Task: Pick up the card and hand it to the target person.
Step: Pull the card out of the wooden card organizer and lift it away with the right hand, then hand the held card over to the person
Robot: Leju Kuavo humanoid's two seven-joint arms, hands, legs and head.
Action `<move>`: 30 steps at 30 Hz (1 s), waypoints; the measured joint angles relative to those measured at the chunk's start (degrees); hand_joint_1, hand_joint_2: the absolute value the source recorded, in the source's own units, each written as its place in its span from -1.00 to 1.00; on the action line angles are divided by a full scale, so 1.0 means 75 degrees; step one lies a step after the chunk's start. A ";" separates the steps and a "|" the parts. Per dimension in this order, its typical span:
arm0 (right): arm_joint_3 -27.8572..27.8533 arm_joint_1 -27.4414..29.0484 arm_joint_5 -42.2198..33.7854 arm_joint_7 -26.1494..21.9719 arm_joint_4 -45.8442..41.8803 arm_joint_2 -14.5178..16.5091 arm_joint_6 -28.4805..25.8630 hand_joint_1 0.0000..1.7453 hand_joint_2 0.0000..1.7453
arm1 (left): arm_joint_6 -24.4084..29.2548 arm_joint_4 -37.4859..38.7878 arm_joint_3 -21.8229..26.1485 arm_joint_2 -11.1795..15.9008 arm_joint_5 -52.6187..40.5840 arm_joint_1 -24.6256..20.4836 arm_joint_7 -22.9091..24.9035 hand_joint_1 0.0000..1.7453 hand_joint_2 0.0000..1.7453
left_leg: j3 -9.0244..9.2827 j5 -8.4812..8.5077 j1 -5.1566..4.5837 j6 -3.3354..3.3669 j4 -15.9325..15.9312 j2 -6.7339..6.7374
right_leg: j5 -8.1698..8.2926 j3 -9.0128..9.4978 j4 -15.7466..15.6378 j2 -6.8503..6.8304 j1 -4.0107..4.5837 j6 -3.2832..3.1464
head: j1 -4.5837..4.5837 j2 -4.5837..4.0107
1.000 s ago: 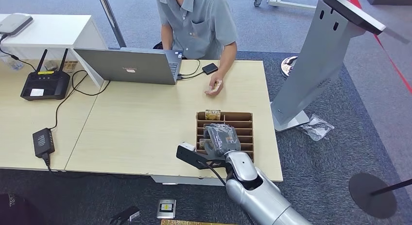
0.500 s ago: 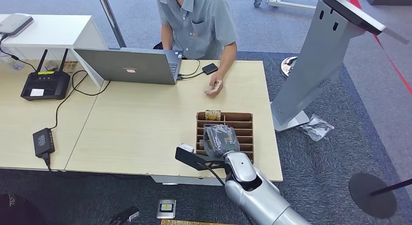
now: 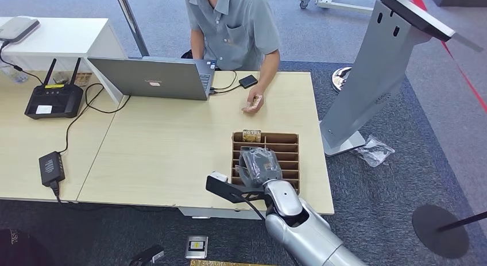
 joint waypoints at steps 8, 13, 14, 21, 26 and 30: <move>-0.0057 0.0072 0.0243 -0.0054 -0.0703 -0.0225 -0.0342 1.00 1.00 | 0.0037 0.0000 0.0000 0.0022 0.0026 0.0072 -0.0097 -1.00 -1.00 | -0.0003 -0.0001 0.0000 0.0000 0.0001 0.0000 | 0.0000 -0.0003 0.0000 0.0000 0.0000 0.0000 | 0.0001 0.0000; -0.0183 0.0132 0.0480 -0.0063 -0.1412 -0.0451 -0.0555 1.00 1.00 | 0.0055 0.0000 0.0000 0.0023 0.0006 0.0075 -0.0129 -1.00 -1.00 | -0.0004 -0.0002 -0.0001 0.0000 0.0001 0.0000 | -0.0001 -0.0007 0.0000 0.0000 0.0000 0.0001 | 0.0001 0.0000; -0.0225 0.0138 0.0538 -0.0060 -0.1568 -0.0501 -0.0578 1.00 1.00 | 0.0066 0.0000 0.0000 0.0023 -0.0001 0.0075 -0.0129 -1.00 -1.00 | -0.0004 -0.0002 -0.0001 0.0000 0.0001 0.0000 | -0.0001 -0.0007 0.0000 0.0000 0.0000 0.0001 | 0.0001 0.0000; -0.0484 0.0141 0.0930 -0.0008 -0.2562 -0.0807 -0.0608 1.00 1.00 | 0.0104 0.0000 0.0000 0.0023 -0.0034 0.0055 -0.0135 -1.00 -1.00 | -0.0004 -0.0001 0.0000 0.0000 0.0002 0.0000 | -0.0001 -0.0006 0.0000 0.0000 0.0000 0.0001 | 0.0001 0.0000; -0.0637 0.0028 0.1058 -0.0017 -0.2989 -0.0925 -0.0596 1.00 1.00 | 0.0118 0.0000 -0.0001 0.0023 -0.0041 0.0041 -0.0145 -1.00 -1.00 | -0.0005 -0.0001 0.0000 0.0000 0.0001 0.0000 | -0.0001 -0.0006 0.0000 0.0000 0.0000 0.0001 | 0.0000 0.0000; -0.0678 -0.0202 0.1182 -0.0086 -0.3130 -0.0954 -0.0600 1.00 1.00 | 0.0098 0.0000 -0.0003 0.0021 -0.0094 0.0022 -0.0146 -1.00 -1.00 | -0.0006 -0.0001 0.0000 0.0000 0.0001 0.0000 | -0.0001 -0.0006 0.0000 0.0000 0.0000 0.0001 | 0.0001 0.0000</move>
